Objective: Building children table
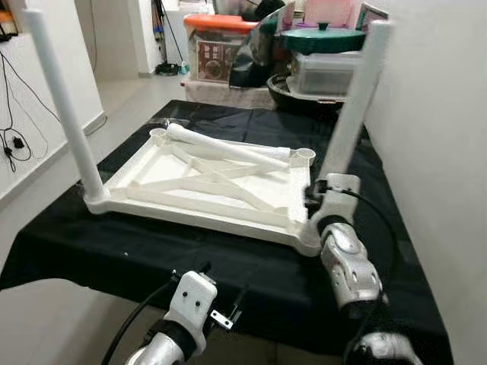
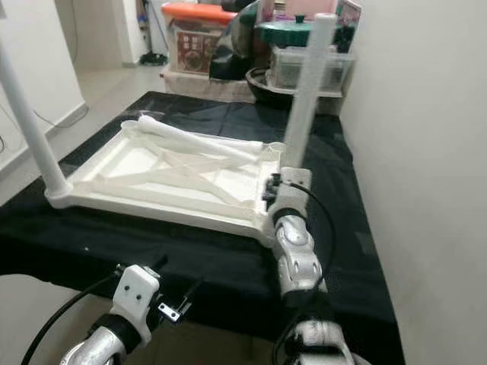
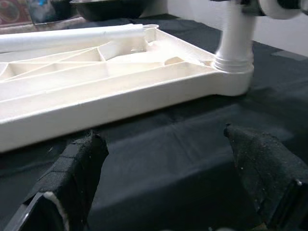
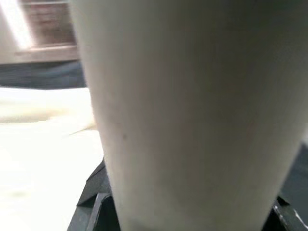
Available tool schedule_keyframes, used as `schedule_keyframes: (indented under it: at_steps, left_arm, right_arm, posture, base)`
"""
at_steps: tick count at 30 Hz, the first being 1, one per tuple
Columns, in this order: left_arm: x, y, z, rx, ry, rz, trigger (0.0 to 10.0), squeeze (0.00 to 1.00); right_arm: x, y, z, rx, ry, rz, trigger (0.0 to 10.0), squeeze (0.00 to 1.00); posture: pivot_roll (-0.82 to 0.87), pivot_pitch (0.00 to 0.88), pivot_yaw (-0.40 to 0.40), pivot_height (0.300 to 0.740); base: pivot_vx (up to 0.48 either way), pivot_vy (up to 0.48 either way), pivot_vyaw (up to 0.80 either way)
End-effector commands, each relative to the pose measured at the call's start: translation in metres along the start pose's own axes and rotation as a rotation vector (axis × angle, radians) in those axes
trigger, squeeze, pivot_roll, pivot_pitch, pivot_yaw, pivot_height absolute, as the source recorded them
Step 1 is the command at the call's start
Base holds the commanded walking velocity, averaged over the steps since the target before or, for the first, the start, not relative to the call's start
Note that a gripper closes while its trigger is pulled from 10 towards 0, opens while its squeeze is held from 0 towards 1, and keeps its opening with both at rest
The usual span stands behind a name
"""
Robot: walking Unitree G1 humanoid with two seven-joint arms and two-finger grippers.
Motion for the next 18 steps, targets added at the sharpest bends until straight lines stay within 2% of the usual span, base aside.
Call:
schedule_keyframes:
  at_steps: [1,2,3,4,5,6,7,10,11,12,13,14,15,16,18]
  left_arm:
    - [-0.001,-0.002,-0.001,0.008,-0.007,-0.003,10.0,0.00]
    - [-0.001,-0.002,-0.001,0.008,-0.007,-0.003,10.0,0.00]
    - [-0.001,-0.002,-0.001,0.008,-0.007,-0.003,10.0,0.00]
    - [-0.001,-0.002,-0.001,0.007,-0.006,-0.003,10.0,0.00]
    - [-0.001,-0.002,-0.001,0.007,-0.005,-0.003,10.0,0.00]
    - [-0.001,-0.002,-0.001,0.007,-0.005,-0.003,10.0,0.00]
    - [0.000,-0.002,-0.001,0.007,-0.004,-0.004,10.0,0.00]
    - [0.000,-0.002,-0.001,0.008,-0.005,-0.005,10.0,0.00]
    - [0.000,-0.002,-0.001,0.008,-0.005,-0.005,10.0,0.00]
    - [0.000,-0.002,-0.001,0.008,-0.005,-0.005,10.0,0.00]
    - [0.000,-0.002,0.000,0.008,-0.005,-0.005,10.0,0.00]
    - [0.000,-0.002,0.000,0.008,-0.005,-0.005,10.0,0.00]
    - [0.000,-0.002,0.000,0.008,-0.007,-0.005,10.0,0.00]
    - [0.000,-0.002,0.000,0.008,-0.007,-0.005,10.0,0.00]
    - [-0.001,-0.002,0.001,0.007,-0.009,-0.005,10.0,0.00]
  right_arm:
    - [-0.004,-0.005,-0.003,0.040,-0.041,0.024,0.0,0.00]
    - [-0.004,-0.005,-0.003,0.040,-0.041,0.024,0.0,0.00]
    - [0.005,-0.004,-0.003,0.043,-0.014,0.036,0.4,0.00]
    - [0.014,-0.004,-0.002,0.043,0.024,0.049,10.0,0.00]
    - [0.024,-0.002,-0.001,0.028,0.082,0.070,10.0,0.00]
    - [0.024,-0.002,-0.001,0.028,0.082,0.070,10.0,0.00]
    - [0.028,-0.001,0.000,0.010,0.116,0.083,10.0,1.00]
    - [0.036,0.003,0.001,0.003,0.191,0.135,10.0,1.00]
    - [0.039,0.006,0.002,-0.006,0.257,0.175,10.0,0.39]
    - [0.039,0.006,0.002,-0.006,0.257,0.175,10.0,0.39]
    - [0.050,0.013,-0.001,-0.027,0.506,0.198,10.0,0.00]
    - [0.050,0.013,-0.001,-0.027,0.506,0.198,10.0,0.00]
    - [0.053,0.015,-0.007,-0.060,0.714,0.150,10.0,0.00]
    - [0.053,0.015,-0.007,-0.060,0.714,0.150,10.0,0.00]
    - [0.050,0.011,-0.021,-0.066,0.999,0.055,10.0,0.00]
  posture:
    - [0.12,0.000,-0.071,0.740]
    - [0.12,0.000,-0.071,0.740]
    - [0.12,0.000,-0.072,0.740]
    - [0.12,0.000,-0.072,0.740]
    - [0.12,0.000,-0.072,0.740]
    - [0.12,0.000,-0.072,0.740]
    - [0.11,0.000,-0.072,0.740]
    - [0.11,0.000,-0.070,0.740]
    - [0.11,0.000,-0.070,0.740]
    - [0.11,0.000,-0.070,0.740]
    - [0.11,0.000,-0.069,0.740]
    - [0.11,0.000,-0.069,0.740]
    - [0.11,0.000,-0.067,0.740]
    - [0.11,0.000,-0.067,0.740]
    - [0.11,0.000,-0.069,0.740]
  base:
    - [0.000,0.000,0.00]
    - [0.000,0.000,0.00]
    - [0.000,0.000,0.00]
    - [0.000,0.000,0.00]
    - [0.000,0.000,0.00]
    - [0.000,0.000,0.00]
    - [0.000,0.000,0.00]
    - [0.000,0.000,0.00]
    - [0.000,0.000,0.00]
    - [0.000,0.000,0.00]
    - [0.000,0.000,0.00]
    - [0.000,0.000,0.00]
    - [0.000,0.000,0.00]
    - [0.000,0.000,0.00]
    - [0.000,0.000,0.00]
Point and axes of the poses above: a point about 5 cm out from each wrist's last joint towards the gripper, its own z axis pointing out of the wrist towards the gripper, its own y axis along the axis of the wrist's last joint, x = y × z, the point moved 3 cm from there along z, pointing out of the wrist towards the gripper, and after that the axes turned 9 degrees about -z, right-handed, at the moved point
